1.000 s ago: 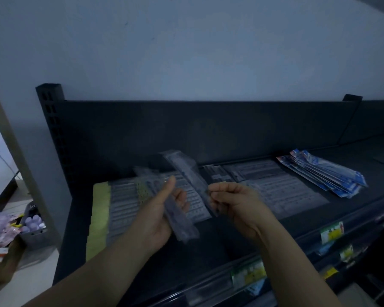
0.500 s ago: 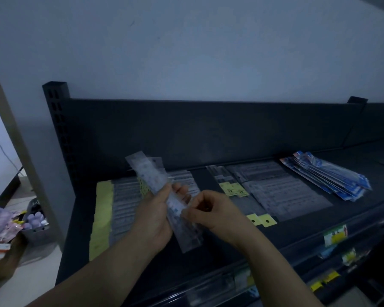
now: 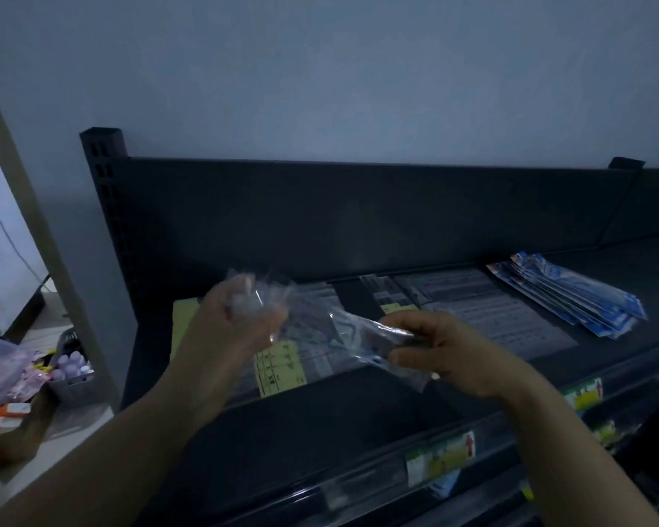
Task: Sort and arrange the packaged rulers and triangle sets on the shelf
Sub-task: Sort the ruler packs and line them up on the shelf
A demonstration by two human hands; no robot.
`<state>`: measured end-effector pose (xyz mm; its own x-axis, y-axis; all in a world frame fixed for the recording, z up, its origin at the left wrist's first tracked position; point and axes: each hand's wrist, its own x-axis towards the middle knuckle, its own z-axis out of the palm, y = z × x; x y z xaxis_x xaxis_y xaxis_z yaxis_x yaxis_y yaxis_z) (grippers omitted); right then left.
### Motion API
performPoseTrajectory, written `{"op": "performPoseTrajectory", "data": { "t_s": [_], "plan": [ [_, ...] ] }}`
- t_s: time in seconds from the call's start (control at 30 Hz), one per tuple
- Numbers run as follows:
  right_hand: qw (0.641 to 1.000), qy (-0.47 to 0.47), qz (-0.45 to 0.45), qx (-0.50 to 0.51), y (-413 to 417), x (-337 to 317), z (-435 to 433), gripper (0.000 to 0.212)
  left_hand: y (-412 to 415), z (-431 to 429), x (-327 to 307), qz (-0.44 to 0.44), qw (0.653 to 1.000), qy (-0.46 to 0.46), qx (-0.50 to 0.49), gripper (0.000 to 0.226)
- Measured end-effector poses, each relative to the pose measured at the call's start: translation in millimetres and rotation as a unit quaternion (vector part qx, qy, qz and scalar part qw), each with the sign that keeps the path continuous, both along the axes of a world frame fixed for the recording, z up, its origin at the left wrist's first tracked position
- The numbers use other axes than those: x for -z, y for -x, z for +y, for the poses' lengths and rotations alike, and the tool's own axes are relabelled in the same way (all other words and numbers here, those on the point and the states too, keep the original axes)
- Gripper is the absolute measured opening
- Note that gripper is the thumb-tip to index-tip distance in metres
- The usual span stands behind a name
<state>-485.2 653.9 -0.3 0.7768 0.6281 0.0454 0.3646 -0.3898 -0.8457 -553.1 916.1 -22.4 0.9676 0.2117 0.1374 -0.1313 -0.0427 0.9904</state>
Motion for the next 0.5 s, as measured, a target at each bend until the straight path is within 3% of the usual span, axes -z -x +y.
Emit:
{"op": "performPoseTrajectory", "data": {
  "t_s": [0.1, 0.2, 0.37, 0.5],
  "plan": [
    [0.997, 0.071, -0.026, 0.014, -1.1, 12.4, -5.0, 0.029, 13.8, 3.7, 12.0, 0.052, 0.989, -0.131, -0.048, 0.066],
    [0.993, 0.110, -0.023, 0.028, 5.5, 32.8, -1.9, 0.029, 19.2, 4.1, 20.3, 0.072, 0.970, -0.233, -0.002, 0.059],
    [0.993, 0.080, -0.046, 0.078, 10.9, 41.2, -6.2, 0.030, 23.3, 6.7, 19.9, 0.059, 0.933, -0.350, 0.053, 0.041],
    [0.991, 0.053, -0.040, 0.114, 20.0, 46.3, -6.9, 0.026, 24.9, 9.5, 24.5, 0.050, 0.915, -0.392, 0.082, 0.020]
  ]
}}
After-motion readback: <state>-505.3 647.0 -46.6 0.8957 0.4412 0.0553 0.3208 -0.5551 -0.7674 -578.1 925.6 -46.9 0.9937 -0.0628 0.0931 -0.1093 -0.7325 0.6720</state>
